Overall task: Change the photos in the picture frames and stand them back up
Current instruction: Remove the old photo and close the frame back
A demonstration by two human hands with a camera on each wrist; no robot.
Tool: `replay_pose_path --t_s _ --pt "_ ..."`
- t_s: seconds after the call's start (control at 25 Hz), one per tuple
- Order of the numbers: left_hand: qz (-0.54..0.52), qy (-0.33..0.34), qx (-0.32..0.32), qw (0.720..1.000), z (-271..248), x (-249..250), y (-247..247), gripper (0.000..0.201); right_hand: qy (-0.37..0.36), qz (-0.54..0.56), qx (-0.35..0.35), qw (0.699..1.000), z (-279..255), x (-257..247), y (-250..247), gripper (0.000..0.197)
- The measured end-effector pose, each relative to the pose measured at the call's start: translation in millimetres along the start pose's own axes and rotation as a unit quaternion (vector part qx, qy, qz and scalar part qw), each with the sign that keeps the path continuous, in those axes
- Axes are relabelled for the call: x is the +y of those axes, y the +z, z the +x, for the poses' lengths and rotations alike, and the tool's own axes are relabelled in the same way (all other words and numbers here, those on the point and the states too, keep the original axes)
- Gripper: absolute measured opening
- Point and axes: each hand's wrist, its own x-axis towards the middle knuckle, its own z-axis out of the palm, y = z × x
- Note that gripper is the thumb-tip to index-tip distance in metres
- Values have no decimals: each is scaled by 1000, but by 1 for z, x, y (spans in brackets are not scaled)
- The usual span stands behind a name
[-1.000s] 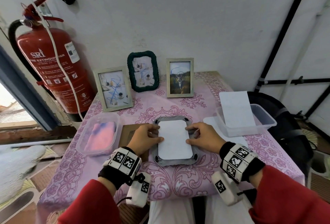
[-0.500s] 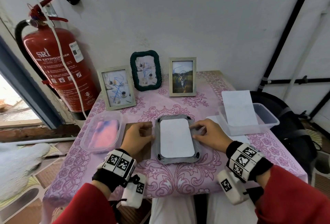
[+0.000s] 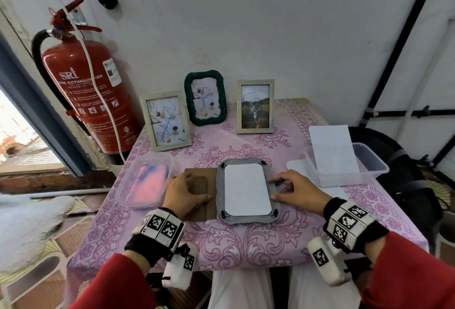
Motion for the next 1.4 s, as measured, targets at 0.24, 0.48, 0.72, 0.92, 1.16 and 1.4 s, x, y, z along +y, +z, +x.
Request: replay_pose_path --t_s 0.24,0.48,0.72,0.92,1.16,1.4 --pt "39 -48 29 998 3 14 8 57 5 12 9 1000 -3 1 1 41" --pt "60 -38 45 996 5 16 3 64 10 17 9 1000 -4 1 1 41" --pt "-74 -50 94 992 7 20 -7 48 20 20 9 1000 -5 0 1 39" --pt "-146 -48 68 986 13 23 -25 29 22 11 7 1000 -6 -1 1 40" --pt "-131 7 119 984 13 34 -45 27 23 16 9 1000 -7 -2 1 39" --pt "-214 49 115 969 12 49 -40 26 21 15 8 1000 -7 -2 1 37"
